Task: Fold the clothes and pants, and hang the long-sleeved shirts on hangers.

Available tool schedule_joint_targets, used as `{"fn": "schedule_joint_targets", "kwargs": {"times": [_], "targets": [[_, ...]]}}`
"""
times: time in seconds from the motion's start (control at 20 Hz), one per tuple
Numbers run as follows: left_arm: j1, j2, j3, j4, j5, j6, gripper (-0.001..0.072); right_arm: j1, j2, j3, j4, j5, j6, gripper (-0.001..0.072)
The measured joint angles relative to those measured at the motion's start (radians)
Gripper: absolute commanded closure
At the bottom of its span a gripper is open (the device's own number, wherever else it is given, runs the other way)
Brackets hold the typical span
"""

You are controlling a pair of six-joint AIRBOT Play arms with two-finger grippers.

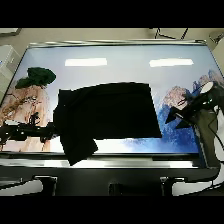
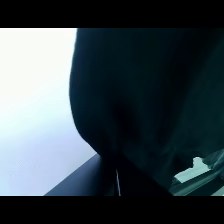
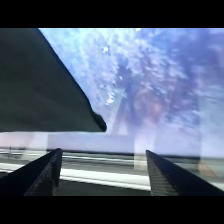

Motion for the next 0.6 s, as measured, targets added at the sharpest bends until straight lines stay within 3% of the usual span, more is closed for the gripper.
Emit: {"fn": "schedule_joint_targets", "kwargs": {"times": [0.25,0.45,0.5,0.55,0.6], "targets": [[-0.004,0.035,0.003,-0.006,-0.011,0.0,0.0684,0.024,0.0,-0.163,0.081,-0.137,-0.024,0.0108],[-0.004,0.055,0.003,-0.011,-0.027,0.0,0.0684,0.03,0.002,-0.243,0.144,-0.169,-0.033,0.0212],[-0.004,0.06,0.003,-0.012,-0.033,0.0,0.0684,0.036,0.002,-0.254,0.159,-0.18,-0.035,0.0269],[-0.004,0.063,0.003,-0.013,-0.036,0.0,0.0683,0.048,0.002,-0.264,0.169,-0.195,-0.037,0.0439],[-0.004,0.067,0.003,-0.015,-0.042,0.0,0.0684,0.063,0.001,-0.27,0.174,-0.215,-0.041,0.0669]]}}
